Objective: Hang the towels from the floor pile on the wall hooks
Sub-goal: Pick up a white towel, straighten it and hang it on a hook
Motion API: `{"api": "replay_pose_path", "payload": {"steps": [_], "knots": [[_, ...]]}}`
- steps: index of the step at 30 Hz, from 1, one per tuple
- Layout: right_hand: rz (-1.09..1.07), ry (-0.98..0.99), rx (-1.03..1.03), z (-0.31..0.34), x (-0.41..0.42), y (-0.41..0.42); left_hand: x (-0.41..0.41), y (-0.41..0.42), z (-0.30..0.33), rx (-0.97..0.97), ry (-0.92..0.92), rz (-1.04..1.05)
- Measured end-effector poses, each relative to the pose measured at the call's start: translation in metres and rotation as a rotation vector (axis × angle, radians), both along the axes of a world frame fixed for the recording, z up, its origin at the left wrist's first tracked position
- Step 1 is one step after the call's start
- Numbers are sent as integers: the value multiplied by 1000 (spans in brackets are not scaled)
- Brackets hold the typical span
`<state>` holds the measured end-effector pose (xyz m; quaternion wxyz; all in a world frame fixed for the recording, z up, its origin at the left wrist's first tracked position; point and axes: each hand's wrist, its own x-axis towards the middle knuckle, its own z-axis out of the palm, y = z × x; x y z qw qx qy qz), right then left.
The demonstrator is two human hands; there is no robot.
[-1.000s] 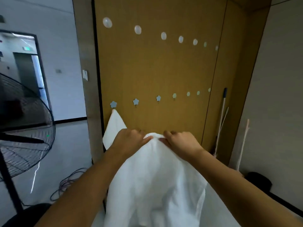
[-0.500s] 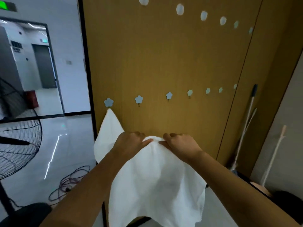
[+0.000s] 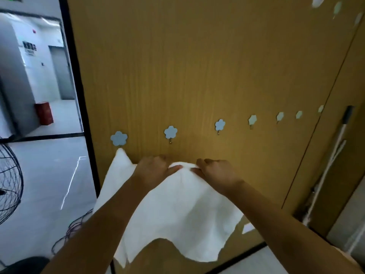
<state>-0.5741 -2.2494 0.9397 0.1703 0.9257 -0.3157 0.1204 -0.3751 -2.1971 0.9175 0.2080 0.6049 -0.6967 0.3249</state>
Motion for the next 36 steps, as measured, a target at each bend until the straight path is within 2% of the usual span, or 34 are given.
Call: {"api": "replay_pose_path", "payload": {"steps": [4,10,16,19,21,24,30,32,34,36], "knots": [[93,-42,-70,4,14,-44,10,-23,-4,91,170,68],[313,-152,-53,0,40,-101,26,-42,7,171,285,207],[311,-161,2,6,67,-146,25,-70,16,271,392,354],[322,-181,111,0,80,-162,29,-81,17,303,477,424],[346,-260,188,-1,88,-169,32,-88,18,292,521,436],[393,-360,193,-6,95,-177,32,-95,20,252,582,454],[262,-412,377,-14,100,-184,36,-102,14,194,664,516],[194,-344,326,-12,103,-181,34,-105,16,193,652,551],[151,-320,120,-15,107,-175,31,-107,15,220,615,594],[173,-384,-21,-19,111,-166,26,-106,11,162,455,608]]}}
